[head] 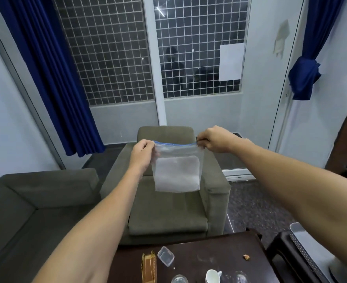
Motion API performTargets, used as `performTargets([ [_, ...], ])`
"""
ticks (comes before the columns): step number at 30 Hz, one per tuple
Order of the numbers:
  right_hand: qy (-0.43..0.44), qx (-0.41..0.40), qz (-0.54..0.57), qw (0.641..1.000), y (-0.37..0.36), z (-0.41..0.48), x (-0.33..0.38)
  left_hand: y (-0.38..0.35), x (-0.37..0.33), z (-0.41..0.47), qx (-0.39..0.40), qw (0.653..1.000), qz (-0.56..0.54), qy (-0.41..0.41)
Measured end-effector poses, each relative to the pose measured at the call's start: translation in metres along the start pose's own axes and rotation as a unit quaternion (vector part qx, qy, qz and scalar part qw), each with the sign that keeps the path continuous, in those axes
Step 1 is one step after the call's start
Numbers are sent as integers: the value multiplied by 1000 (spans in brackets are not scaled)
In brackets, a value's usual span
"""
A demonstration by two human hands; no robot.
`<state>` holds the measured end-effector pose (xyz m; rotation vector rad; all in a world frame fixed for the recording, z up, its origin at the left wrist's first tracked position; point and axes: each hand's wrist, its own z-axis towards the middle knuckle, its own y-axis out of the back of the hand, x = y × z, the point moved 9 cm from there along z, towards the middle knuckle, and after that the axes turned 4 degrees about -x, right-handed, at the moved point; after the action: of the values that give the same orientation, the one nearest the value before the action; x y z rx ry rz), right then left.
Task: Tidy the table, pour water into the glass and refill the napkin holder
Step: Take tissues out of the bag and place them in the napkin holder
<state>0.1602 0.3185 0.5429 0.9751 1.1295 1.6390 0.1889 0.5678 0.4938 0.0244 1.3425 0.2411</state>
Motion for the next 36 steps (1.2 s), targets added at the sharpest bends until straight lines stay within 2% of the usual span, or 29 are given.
performTargets([
  [5, 34, -26, -16, 999, 5, 12, 15, -37, -1, -5, 140, 989, 13, 38],
  [7, 47, -28, -18, 998, 3, 15, 21, -52, -5, -10, 177, 976, 122, -30],
  [9, 55, -20, -23, 998, -1, 17, 24, -65, -4, -18, 204, 943, 244, -96],
  [12, 60, -4, -38, 997, -11, 16, 26, -76, 7, -29, 221, 922, 308, -80],
  [16, 32, -23, -16, 999, -21, 10, 26, -84, 21, -34, 212, 938, 274, -26],
  [19, -60, -75, 65, 993, -25, 1, 20, -84, 33, -34, 173, 966, 189, 36],
  [21, -148, -77, 130, 977, -35, -6, 11, -86, 39, -36, 153, 974, 156, 56],
  [23, -226, -21, 223, 948, -54, -15, 7, -87, 43, -37, 134, 979, 133, 70],
  [25, -276, 31, 332, 901, -72, -24, 12, -88, 46, -39, 121, 983, 106, 89],
  [28, -319, 50, 417, 849, -86, -32, 13, -91, 51, -46, 118, 983, 81, 118],
  [31, -322, 42, 412, 851, -86, -34, 9, -92, 55, -54, 120, 983, 38, 136],
  [33, -327, 20, 378, 866, -81, -37, 0, -87, 58, -57, 106, 984, 13, 146],
  [36, -331, -3, 297, 896, -72, -44, -18, -70, 64, -55, 60, 987, 36, 143],
])
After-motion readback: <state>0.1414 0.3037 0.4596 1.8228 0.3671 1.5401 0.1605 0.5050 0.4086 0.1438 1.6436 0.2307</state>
